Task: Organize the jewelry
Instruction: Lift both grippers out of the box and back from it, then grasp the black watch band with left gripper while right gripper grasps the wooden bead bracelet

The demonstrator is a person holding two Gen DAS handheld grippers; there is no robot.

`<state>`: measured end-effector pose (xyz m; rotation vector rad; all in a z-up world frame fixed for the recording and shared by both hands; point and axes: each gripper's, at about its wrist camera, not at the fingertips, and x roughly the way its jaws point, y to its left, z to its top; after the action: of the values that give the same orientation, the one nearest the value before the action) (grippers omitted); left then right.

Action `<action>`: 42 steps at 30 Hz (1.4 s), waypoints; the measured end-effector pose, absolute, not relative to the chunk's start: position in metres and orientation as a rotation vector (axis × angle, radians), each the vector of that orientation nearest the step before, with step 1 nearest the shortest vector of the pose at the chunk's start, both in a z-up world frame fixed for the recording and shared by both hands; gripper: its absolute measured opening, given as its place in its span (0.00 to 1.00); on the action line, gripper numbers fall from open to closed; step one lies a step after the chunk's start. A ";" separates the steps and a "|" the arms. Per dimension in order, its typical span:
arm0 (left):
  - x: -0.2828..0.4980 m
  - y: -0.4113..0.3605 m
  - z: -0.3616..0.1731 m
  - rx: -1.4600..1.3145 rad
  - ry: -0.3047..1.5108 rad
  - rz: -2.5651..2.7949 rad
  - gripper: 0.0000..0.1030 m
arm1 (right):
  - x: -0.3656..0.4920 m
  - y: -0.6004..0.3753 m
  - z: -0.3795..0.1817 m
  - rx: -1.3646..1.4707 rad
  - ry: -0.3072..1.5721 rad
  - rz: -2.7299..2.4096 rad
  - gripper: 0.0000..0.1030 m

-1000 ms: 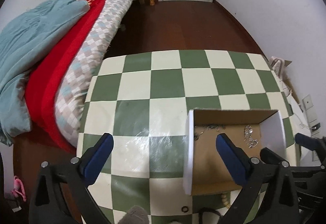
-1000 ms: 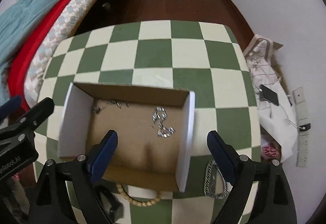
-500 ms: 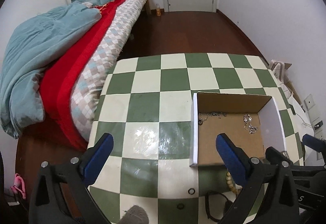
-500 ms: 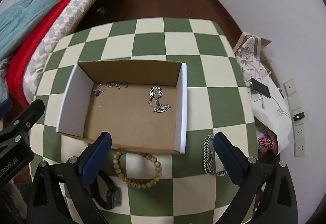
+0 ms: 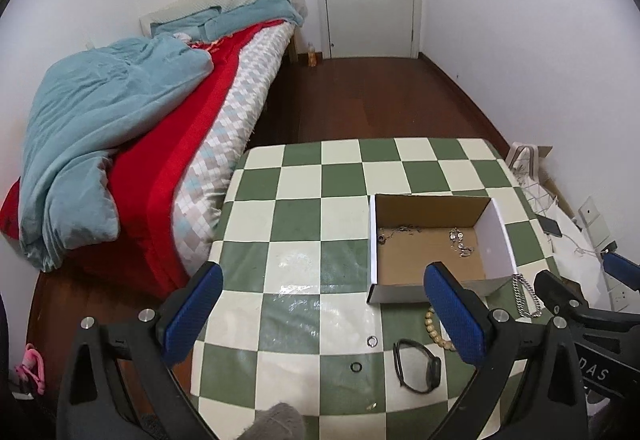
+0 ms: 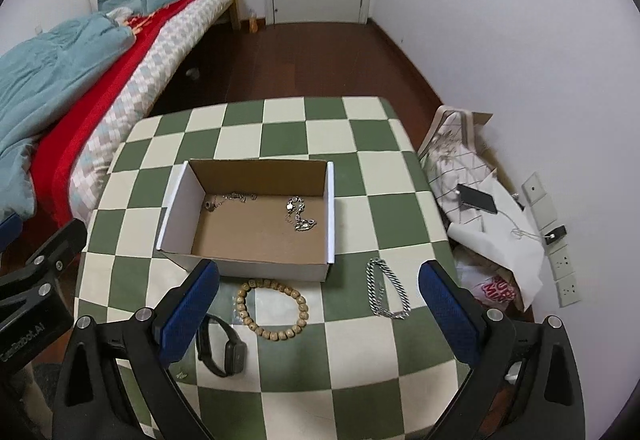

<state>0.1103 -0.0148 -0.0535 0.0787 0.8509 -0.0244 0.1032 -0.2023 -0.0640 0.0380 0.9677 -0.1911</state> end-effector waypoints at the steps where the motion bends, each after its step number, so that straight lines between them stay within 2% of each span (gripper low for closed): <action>1: 0.105 -0.013 -0.051 0.071 0.842 -0.023 1.00 | 0.099 -0.202 -0.062 0.044 0.964 -0.191 0.98; 6: 0.085 0.002 -0.055 0.102 0.798 0.056 1.00 | 0.075 -0.206 -0.073 0.103 0.980 -0.189 0.98; 12: 0.081 0.024 -0.112 0.187 0.888 0.168 1.00 | 0.067 -0.204 -0.146 0.225 1.110 -0.149 0.96; 13: 0.082 0.028 -0.127 0.198 0.917 0.183 1.00 | 0.069 -0.204 -0.158 0.244 1.124 -0.149 0.93; 15: 0.084 0.032 -0.147 0.216 0.957 0.202 1.00 | 0.075 -0.208 -0.179 0.270 1.148 -0.168 0.80; 22: 0.088 0.025 -0.178 0.233 1.028 0.209 1.00 | 0.110 -0.219 -0.229 0.291 1.192 -0.220 0.66; 23: 0.089 0.022 -0.179 0.230 1.033 0.206 1.00 | 0.112 -0.214 -0.228 0.245 1.169 -0.223 0.57; 25: 0.092 0.015 -0.180 0.212 1.045 0.188 1.00 | 0.115 -0.203 -0.229 0.132 1.171 -0.236 0.31; 26: 0.093 0.011 -0.179 0.201 1.050 0.175 1.00 | 0.114 -0.202 -0.229 0.124 1.176 -0.221 0.09; 36: 0.103 -0.053 -0.199 0.131 1.170 -0.089 0.99 | 0.053 -0.252 -0.227 0.149 1.235 -0.252 0.09; 37: 0.104 -0.060 -0.203 0.144 1.179 -0.108 0.97 | 0.048 -0.258 -0.225 0.160 1.237 -0.252 0.09; 38: 0.104 -0.065 -0.206 0.154 1.186 -0.120 0.88 | 0.045 -0.262 -0.225 0.169 1.238 -0.255 0.09; 39: 0.104 -0.071 -0.210 0.166 1.200 -0.139 0.74 | 0.042 -0.265 -0.224 0.174 1.238 -0.259 0.09; 40: 0.105 -0.077 -0.216 0.179 1.220 -0.155 0.68 | 0.041 -0.268 -0.224 0.177 1.238 -0.256 0.09; 41: 0.105 -0.081 -0.220 0.188 1.231 -0.166 0.56 | 0.041 -0.268 -0.224 0.183 1.238 -0.255 0.10; 42: 0.104 -0.084 -0.223 0.193 1.238 -0.177 0.40 | 0.041 -0.269 -0.224 0.187 1.239 -0.259 0.10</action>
<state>0.1045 -0.0835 -0.2228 0.1934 1.2378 -0.1772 0.0410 -0.2693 -0.2243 0.1869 1.2386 -0.2592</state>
